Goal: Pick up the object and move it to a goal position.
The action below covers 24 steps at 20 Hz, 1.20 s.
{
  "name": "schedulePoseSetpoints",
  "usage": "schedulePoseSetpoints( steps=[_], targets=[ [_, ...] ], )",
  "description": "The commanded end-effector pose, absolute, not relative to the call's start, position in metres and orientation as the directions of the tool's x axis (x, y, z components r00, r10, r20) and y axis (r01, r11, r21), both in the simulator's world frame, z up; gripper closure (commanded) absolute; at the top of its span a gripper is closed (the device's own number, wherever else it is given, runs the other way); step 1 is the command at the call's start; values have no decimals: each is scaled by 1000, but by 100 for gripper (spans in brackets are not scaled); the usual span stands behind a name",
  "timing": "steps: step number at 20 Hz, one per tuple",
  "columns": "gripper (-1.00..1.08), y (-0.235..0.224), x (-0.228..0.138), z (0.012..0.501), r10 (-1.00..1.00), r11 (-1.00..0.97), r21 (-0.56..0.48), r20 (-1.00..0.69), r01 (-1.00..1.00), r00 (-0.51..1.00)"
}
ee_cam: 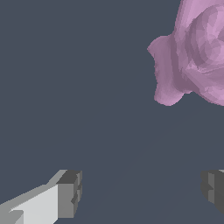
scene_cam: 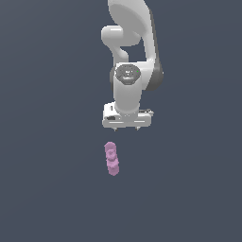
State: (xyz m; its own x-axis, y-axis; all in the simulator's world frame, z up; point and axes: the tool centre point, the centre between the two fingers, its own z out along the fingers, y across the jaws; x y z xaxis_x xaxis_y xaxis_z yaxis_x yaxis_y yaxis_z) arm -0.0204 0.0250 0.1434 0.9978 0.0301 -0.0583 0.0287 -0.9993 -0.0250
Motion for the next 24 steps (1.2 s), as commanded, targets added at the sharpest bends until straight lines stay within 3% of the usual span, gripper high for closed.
schedulePoseSetpoints(
  steps=[1, 15, 24],
  targets=[
    [-92, 25, -20, 143, 30, -999, -25, -58, 29, 998],
    [-92, 16, -19, 151, 53, -999, 3, -64, 53, 997],
    [-92, 6, 5, 151, 81, -997, 1, -51, 81, 995]
  ],
)
